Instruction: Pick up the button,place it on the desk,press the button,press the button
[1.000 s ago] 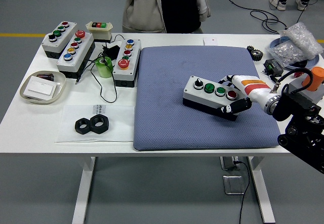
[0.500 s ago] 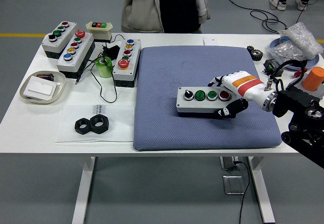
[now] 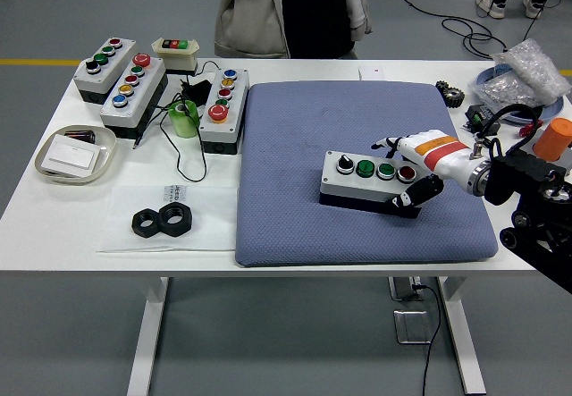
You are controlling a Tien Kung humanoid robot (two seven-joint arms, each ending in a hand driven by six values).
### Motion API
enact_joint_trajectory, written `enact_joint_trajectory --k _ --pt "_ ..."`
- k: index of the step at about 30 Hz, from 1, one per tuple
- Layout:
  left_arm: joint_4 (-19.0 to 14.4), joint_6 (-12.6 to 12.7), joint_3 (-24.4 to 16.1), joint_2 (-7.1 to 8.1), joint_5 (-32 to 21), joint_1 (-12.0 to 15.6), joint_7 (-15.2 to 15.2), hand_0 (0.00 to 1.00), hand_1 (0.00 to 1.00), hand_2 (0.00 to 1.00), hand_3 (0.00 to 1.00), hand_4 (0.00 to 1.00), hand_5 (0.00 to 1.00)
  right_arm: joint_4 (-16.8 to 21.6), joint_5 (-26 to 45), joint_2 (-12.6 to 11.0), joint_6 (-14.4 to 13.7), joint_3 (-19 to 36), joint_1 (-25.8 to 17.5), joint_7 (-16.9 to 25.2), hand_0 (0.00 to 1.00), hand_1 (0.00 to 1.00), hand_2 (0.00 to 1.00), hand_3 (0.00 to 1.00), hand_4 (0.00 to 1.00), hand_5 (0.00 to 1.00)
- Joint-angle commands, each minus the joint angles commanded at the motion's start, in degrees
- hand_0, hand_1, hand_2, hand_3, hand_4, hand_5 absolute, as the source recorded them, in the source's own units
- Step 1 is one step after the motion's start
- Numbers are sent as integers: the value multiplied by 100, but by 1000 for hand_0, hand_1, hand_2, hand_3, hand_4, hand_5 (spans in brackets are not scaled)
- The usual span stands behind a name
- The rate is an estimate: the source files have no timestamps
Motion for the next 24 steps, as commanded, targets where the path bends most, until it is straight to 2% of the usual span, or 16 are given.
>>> enact_joint_trajectory --k 3,4,11,17,24 --pt "-2 -2 -6 -1 5 2 5 683 641 739 785 700 998 65 21 -24 71 55 3 -18 604 588 860 998 998 238" --pt "-2 -3 -7 -2 7 4 5 683 641 738 785 700 998 86 26 -30 91 76 -4 -27 636 614 922 998 998 242" --pt "3 0 -2 4 -22 10 -11 683 642 738 785 701 998 323 -97 -92 126 282 -49 -162 653 629 945 998 998 247" --pt "2 -2 8 7 -28 5 -7 683 641 738 784 700 998 226 -298 -97 89 335 -38 -272 652 632 945 998 998 252" --pt "4 3 7 4 -49 1 -10 683 642 740 784 702 998 360 -335 -196 193 367 -138 -319 664 639 954 998 998 251"
